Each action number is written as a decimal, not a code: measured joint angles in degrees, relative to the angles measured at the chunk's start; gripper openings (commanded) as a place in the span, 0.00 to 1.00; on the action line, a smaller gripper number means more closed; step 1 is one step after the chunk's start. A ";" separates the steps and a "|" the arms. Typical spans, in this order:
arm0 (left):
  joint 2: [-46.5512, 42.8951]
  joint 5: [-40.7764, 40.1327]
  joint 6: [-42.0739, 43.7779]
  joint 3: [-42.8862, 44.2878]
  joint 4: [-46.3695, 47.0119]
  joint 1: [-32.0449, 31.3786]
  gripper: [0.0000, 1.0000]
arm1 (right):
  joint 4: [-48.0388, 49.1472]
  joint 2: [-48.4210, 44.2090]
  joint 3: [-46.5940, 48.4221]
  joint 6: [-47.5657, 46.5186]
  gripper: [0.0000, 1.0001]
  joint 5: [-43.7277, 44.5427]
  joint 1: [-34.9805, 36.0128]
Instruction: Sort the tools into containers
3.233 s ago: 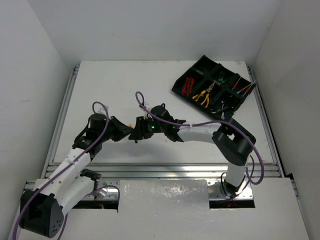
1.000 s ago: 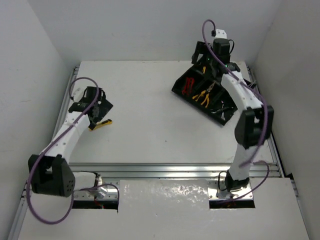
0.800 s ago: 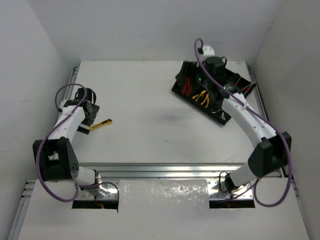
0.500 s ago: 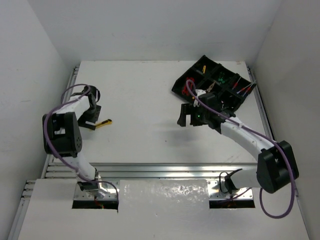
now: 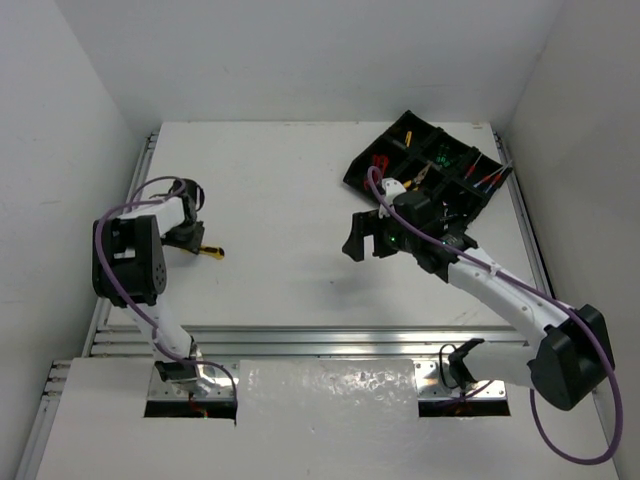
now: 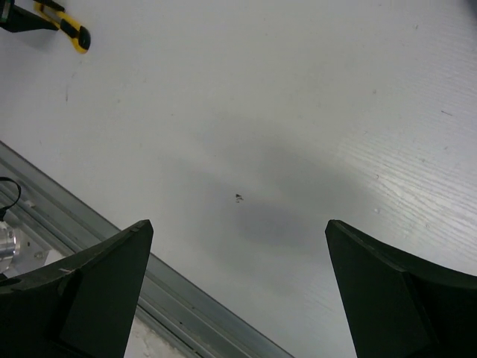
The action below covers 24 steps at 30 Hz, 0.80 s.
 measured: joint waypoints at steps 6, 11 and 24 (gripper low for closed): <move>-6.86 2.16 4.44 -9.90 11.91 -1.01 0.00 | 4.90 -1.62 -2.64 1.03 0.99 -5.44 0.55; -17.18 5.62 8.92 -21.84 22.08 -15.41 0.00 | 14.45 3.56 -4.68 4.46 0.99 -16.81 1.84; -27.87 13.68 13.49 -23.76 39.87 -41.42 0.00 | 20.98 18.71 -1.05 12.28 0.78 -16.65 7.63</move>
